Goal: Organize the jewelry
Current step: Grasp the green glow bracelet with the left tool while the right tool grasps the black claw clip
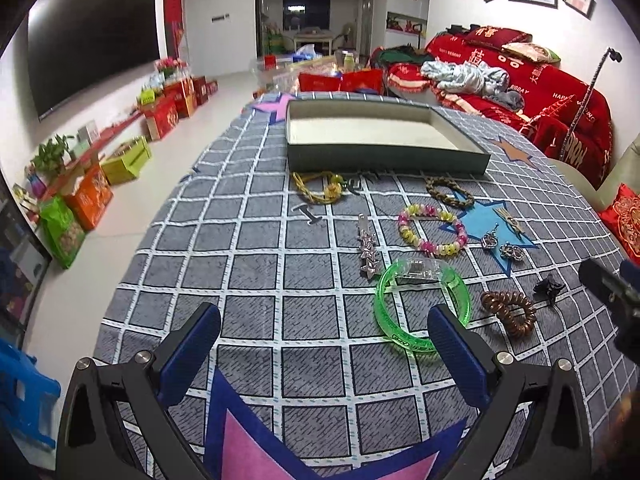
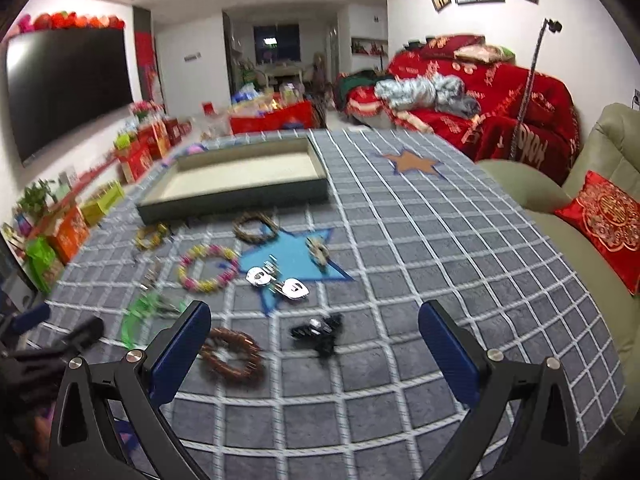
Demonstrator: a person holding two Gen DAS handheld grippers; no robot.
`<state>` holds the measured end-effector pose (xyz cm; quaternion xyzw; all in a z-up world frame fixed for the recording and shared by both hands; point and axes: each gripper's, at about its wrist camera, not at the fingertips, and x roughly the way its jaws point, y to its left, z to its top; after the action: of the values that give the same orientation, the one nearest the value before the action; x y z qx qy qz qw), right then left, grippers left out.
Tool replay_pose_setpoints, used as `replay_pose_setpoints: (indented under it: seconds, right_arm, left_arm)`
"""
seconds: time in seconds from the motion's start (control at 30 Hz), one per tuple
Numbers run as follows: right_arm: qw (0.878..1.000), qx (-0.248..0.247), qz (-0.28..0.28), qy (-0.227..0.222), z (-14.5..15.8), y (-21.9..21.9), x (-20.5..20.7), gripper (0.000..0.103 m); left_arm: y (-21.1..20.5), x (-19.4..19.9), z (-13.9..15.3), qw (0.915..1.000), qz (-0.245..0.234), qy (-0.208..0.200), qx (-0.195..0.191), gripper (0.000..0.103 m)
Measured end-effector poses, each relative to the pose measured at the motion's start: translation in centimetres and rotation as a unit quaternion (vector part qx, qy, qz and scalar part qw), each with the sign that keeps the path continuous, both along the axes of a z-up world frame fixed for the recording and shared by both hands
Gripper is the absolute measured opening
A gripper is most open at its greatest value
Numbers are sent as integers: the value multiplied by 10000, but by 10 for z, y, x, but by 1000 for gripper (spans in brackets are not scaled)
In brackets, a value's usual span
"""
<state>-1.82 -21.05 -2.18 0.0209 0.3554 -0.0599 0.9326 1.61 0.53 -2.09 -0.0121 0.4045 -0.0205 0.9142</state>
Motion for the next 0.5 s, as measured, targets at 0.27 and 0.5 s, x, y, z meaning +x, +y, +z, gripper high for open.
replay_pose_setpoints:
  seconds: [0.27,0.5]
  right_arm:
    - [9973,-200,-28,708,-17,-18,14,103]
    - [9925,-443,265,1112,-32,-9,27,103]
  left_arm:
    - [-7,27,-10,9980,-255,534,-222,103]
    - [-21,42,-20,9941,-562,895,-242,103]
